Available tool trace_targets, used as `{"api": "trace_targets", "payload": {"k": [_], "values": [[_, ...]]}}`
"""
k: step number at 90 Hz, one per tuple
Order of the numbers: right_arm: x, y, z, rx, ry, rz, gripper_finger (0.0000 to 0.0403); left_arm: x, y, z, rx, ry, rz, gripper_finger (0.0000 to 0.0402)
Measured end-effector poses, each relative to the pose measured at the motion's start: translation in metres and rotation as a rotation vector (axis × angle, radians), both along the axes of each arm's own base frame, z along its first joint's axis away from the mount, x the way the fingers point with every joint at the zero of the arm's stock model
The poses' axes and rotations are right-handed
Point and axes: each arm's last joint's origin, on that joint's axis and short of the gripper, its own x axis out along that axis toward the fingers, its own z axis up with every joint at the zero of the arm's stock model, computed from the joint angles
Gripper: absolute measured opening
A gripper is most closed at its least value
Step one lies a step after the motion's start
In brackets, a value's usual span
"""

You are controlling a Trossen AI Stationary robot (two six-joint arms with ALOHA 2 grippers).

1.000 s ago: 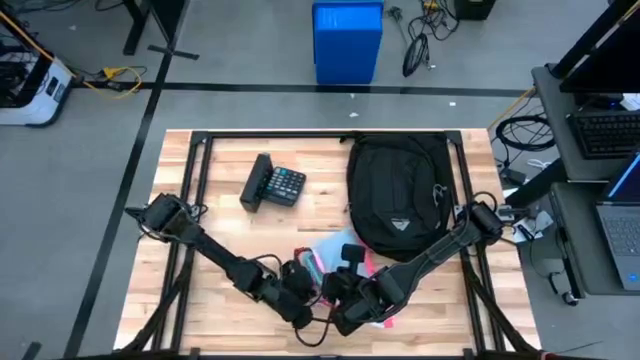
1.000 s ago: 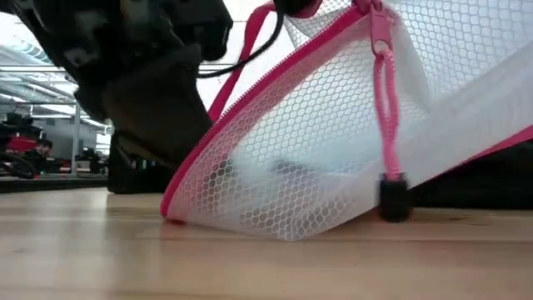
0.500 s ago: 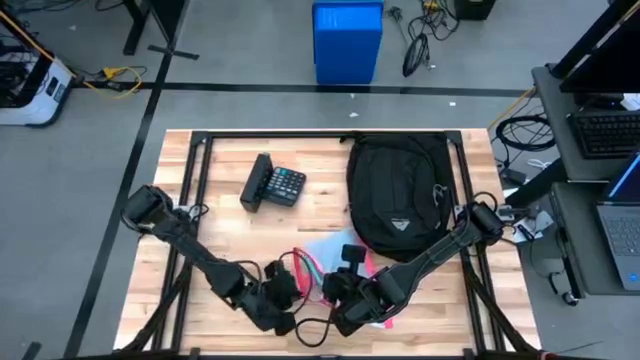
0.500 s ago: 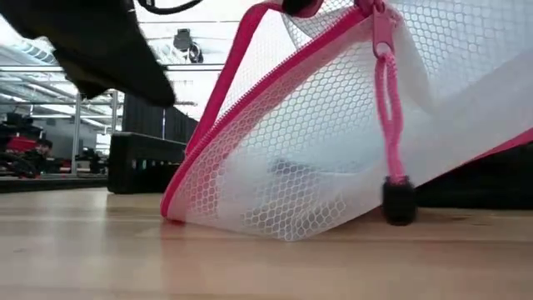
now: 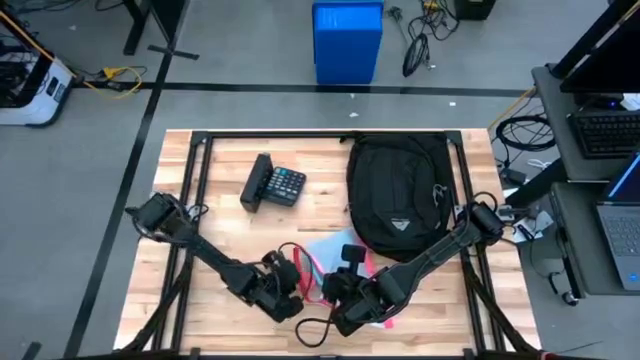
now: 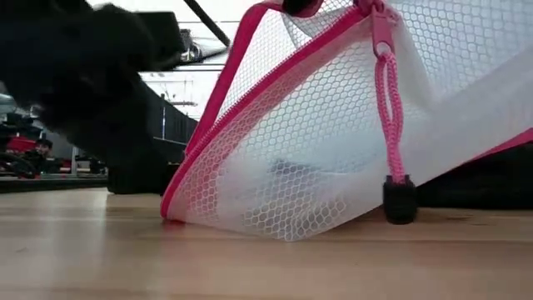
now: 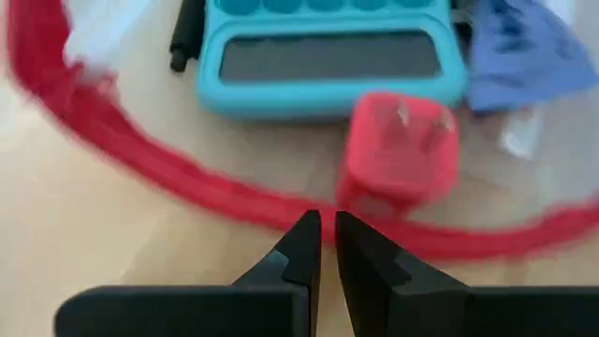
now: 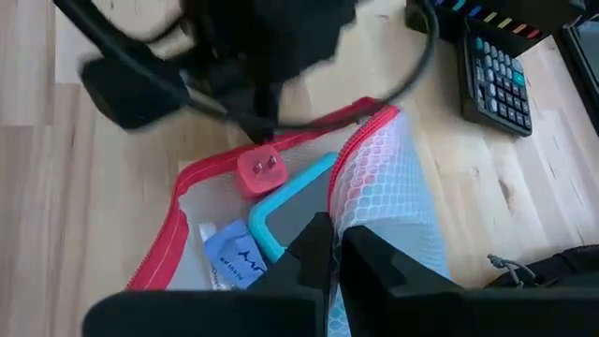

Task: Unpack backpack
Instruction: Adjust the items in the white zip bag

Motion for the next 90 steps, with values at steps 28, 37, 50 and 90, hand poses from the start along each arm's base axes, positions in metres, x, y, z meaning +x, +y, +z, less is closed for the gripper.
{"api": "trace_targets", "payload": {"k": [28, 37, 50, 90], "values": [[0.000, 0.000, 0.000, -0.002, 0.003, 0.001, 0.0000, 0.031, 0.017, 0.002, -0.002, -0.128, -0.049, 0.0024], [0.000, 0.000, 0.000, -0.002, 0.003, 0.001, 0.0000, 0.034, 0.017, 0.005, -0.011, -0.127, -0.069, 0.0024], [0.000, 0.000, 0.000, -0.001, 0.000, 0.001, 0.0000, 0.032, 0.018, 0.004, -0.002, -0.101, -0.079, 0.0024], [0.000, 0.000, 0.000, 0.000, 0.000, 0.000, 0.0000, 0.014, 0.024, 0.027, 0.068, -0.032, -0.068, 0.0024]]}}
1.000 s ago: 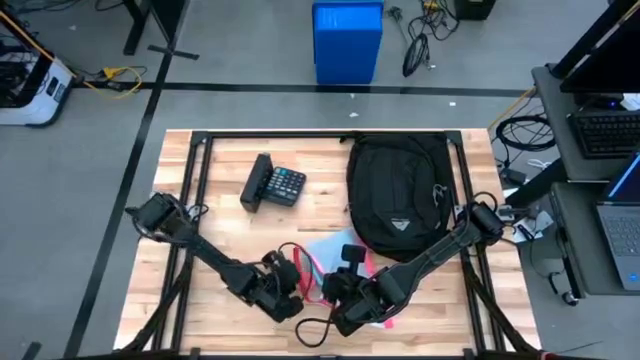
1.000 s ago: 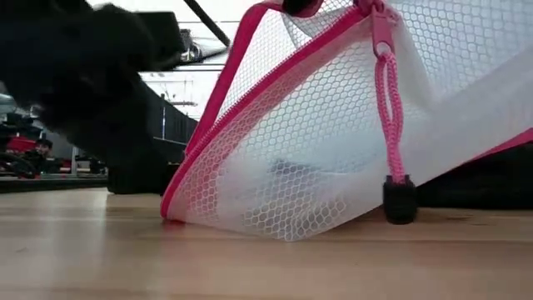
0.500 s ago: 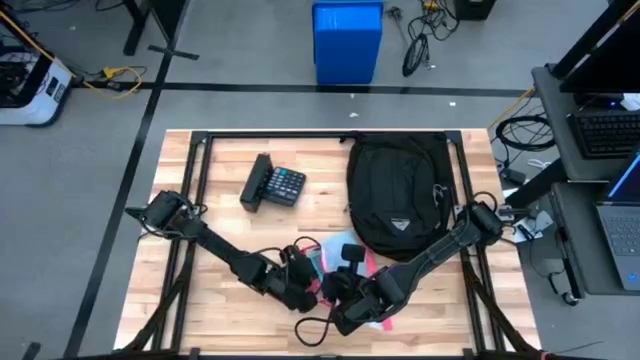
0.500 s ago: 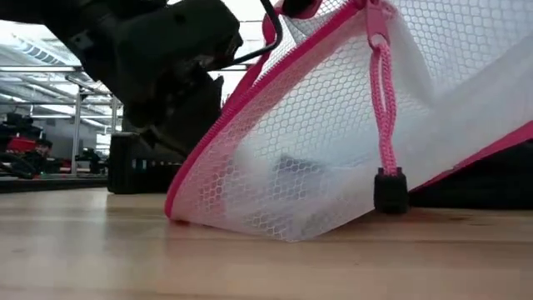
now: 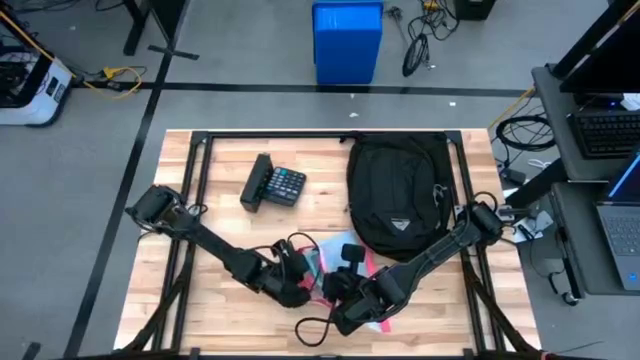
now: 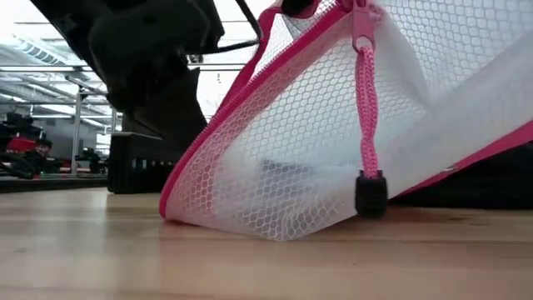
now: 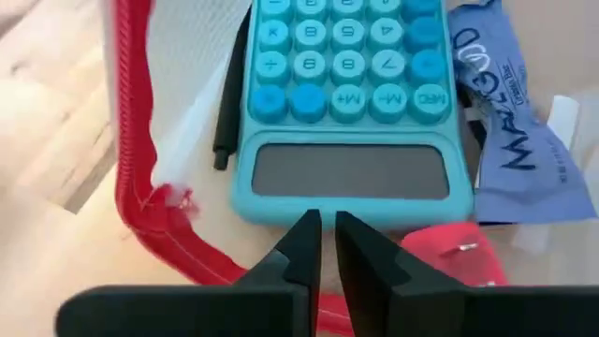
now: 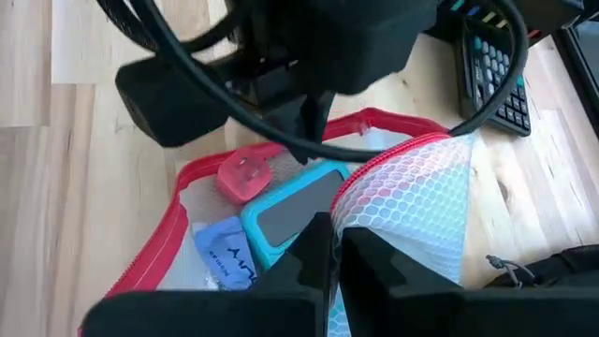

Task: Unpack backpack
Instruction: Adjust the items in the white zip bag

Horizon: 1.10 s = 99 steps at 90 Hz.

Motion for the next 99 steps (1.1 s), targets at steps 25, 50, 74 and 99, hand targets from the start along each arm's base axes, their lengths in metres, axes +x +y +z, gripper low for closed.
{"api": "trace_targets", "payload": {"k": [25, 50, 74, 99], "values": [[0.000, 0.000, 0.000, 0.001, 0.001, 0.000, 0.0000, -0.017, -0.018, 0.006, -0.041, 0.059, -0.100, 0.0024], [0.000, 0.000, 0.000, 0.000, 0.001, 0.001, 0.0000, -0.021, -0.033, 0.009, -0.091, -0.009, -0.098, 0.0037], [0.000, 0.000, 0.000, 0.000, 0.001, 0.000, 0.0000, -0.017, -0.037, -0.001, -0.095, -0.030, -0.073, 0.0162], [0.000, 0.000, 0.000, 0.000, 0.001, 0.001, 0.0000, -0.014, -0.037, -0.008, -0.084, -0.052, -0.031, 0.0252]]}}
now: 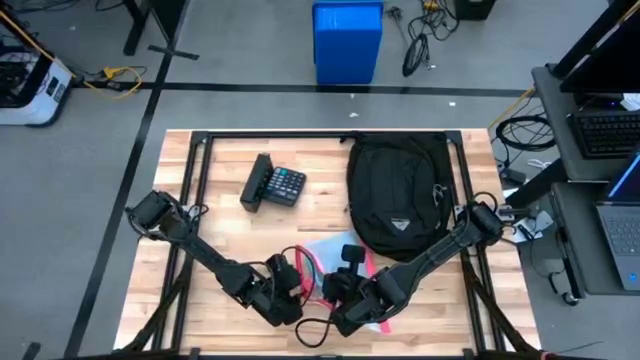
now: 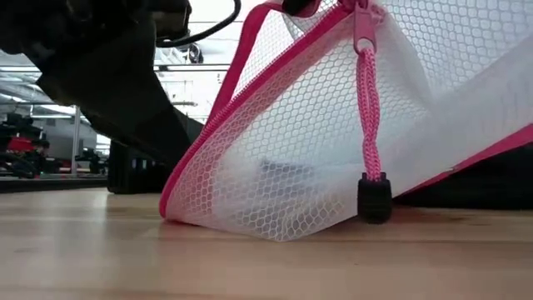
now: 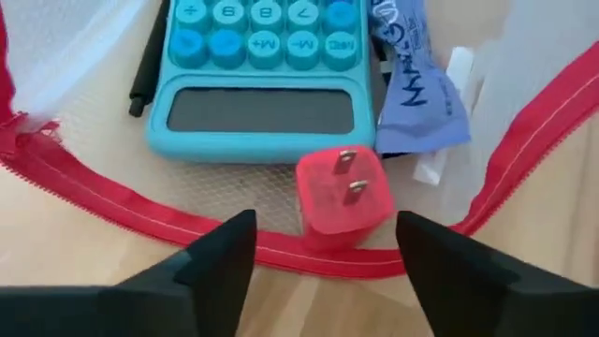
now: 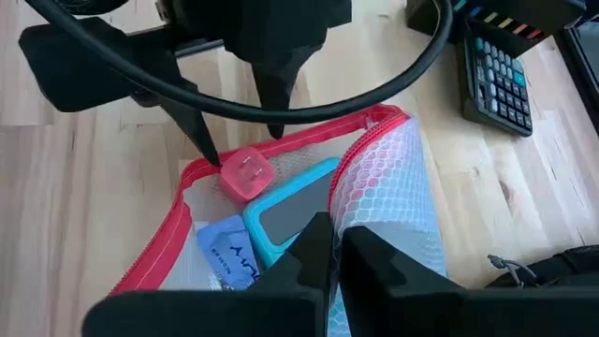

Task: Unpack backpack
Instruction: Adjust the items in the white zip bag

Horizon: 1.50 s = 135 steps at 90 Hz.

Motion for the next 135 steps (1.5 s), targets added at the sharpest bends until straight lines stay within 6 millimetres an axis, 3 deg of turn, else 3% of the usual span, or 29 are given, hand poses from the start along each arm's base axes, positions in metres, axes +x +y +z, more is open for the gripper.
{"api": "trace_targets", "payload": {"k": [19, 52, 64, 83, 97, 109, 120, 135], "values": [[0.000, 0.000, 0.000, -0.001, 0.001, 0.000, 0.0000, 0.003, -0.002, 0.001, -0.035, -0.048, -0.002, 0.0263], [0.000, 0.000, 0.000, -0.001, 0.000, 0.000, 0.0000, 0.017, 0.005, -0.029, -0.042, -0.040, 0.053, 0.0259], [0.000, 0.000, 0.000, 0.000, 0.000, -0.002, 0.0000, 0.019, 0.009, -0.029, -0.030, -0.048, 0.074, 0.0228], [0.000, 0.000, 0.000, -0.001, 0.001, 0.000, 0.0000, 0.019, 0.007, -0.028, -0.023, -0.047, 0.058, 0.0133], [0.000, 0.000, 0.000, -0.001, 0.001, 0.000, 0.0000, 0.018, 0.004, -0.028, -0.035, -0.047, 0.033, 0.0131], [0.000, 0.000, 0.000, 0.000, 0.000, -0.001, 0.0000, 0.013, -0.003, -0.019, -0.062, -0.055, -0.007, 0.0131], [0.000, 0.000, 0.000, 0.001, -0.001, -0.002, 0.0000, 0.012, -0.010, 0.002, -0.061, -0.107, -0.052, 0.0133], [0.000, 0.000, 0.000, 0.000, -0.001, 0.000, 0.0000, 0.020, -0.004, 0.018, 0.008, -0.165, -0.073, 0.0138]]}}
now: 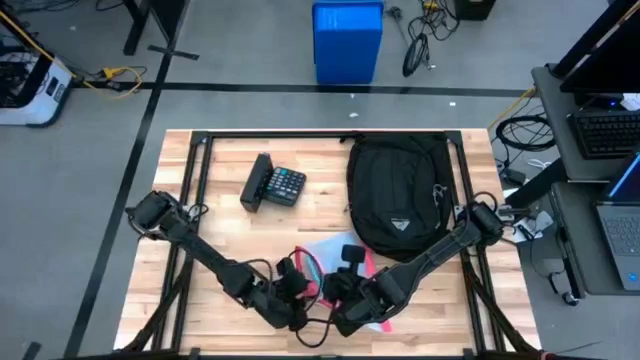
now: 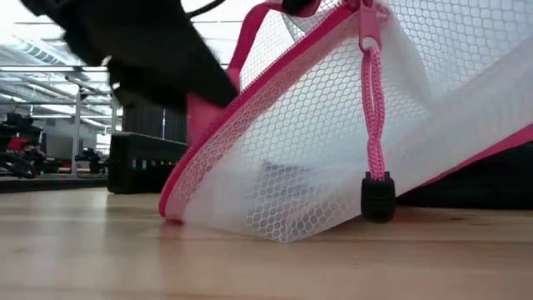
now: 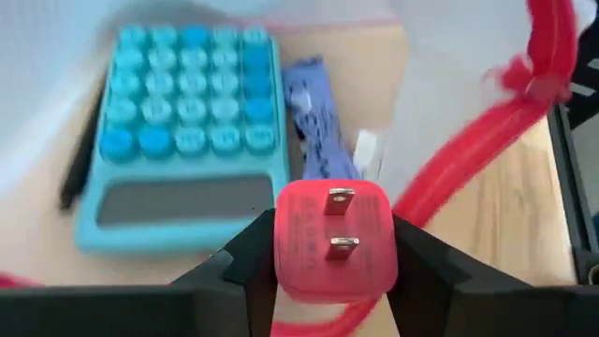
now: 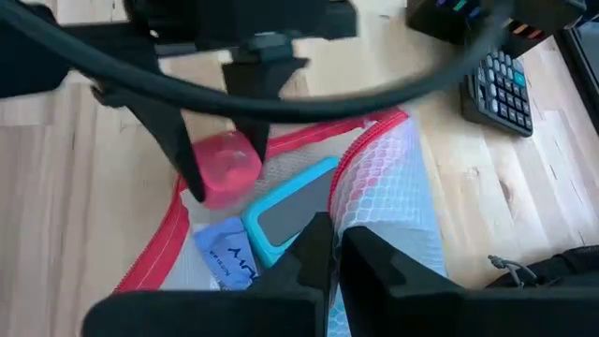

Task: Unpack backpack
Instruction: Adjust the items in the white zip bag, then close the white zip bag

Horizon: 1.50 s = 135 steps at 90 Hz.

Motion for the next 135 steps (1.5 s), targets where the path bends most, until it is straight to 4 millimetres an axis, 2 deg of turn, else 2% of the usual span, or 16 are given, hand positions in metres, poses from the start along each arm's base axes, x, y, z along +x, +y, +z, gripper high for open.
{"api": "trace_targets", "payload": {"k": [20, 37, 57, 73, 87, 102, 135], "values": [[0.000, 0.000, 0.000, 0.000, 0.000, 0.000, 0.0000, 0.026, 0.032, 0.000, 0.028, -0.039, 0.040, 0.0134], [0.000, 0.000, 0.000, -0.003, 0.003, 0.003, 0.0000, 0.040, 0.050, -0.011, 0.008, -0.023, 0.045, 0.0165], [0.000, 0.000, 0.000, -0.005, 0.004, 0.006, 0.0000, 0.046, 0.051, -0.011, -0.004, -0.066, 0.013, 0.0219], [0.000, 0.000, 0.000, -0.005, 0.004, 0.007, 0.0000, 0.044, 0.044, -0.010, 0.014, -0.072, -0.023, 0.0277], [0.000, 0.000, 0.000, -0.005, 0.004, 0.007, 0.0000, 0.035, 0.036, -0.011, 0.069, -0.011, -0.078, 0.0298], [0.000, 0.000, 0.000, -0.007, 0.003, 0.006, 0.0000, 0.027, 0.036, 0.001, 0.073, 0.005, -0.078, 0.0291], [0.000, 0.000, 0.000, -0.008, 0.004, 0.009, 0.0000, -0.008, 0.028, 0.054, 0.128, -0.026, -0.088, 0.0246]]}}
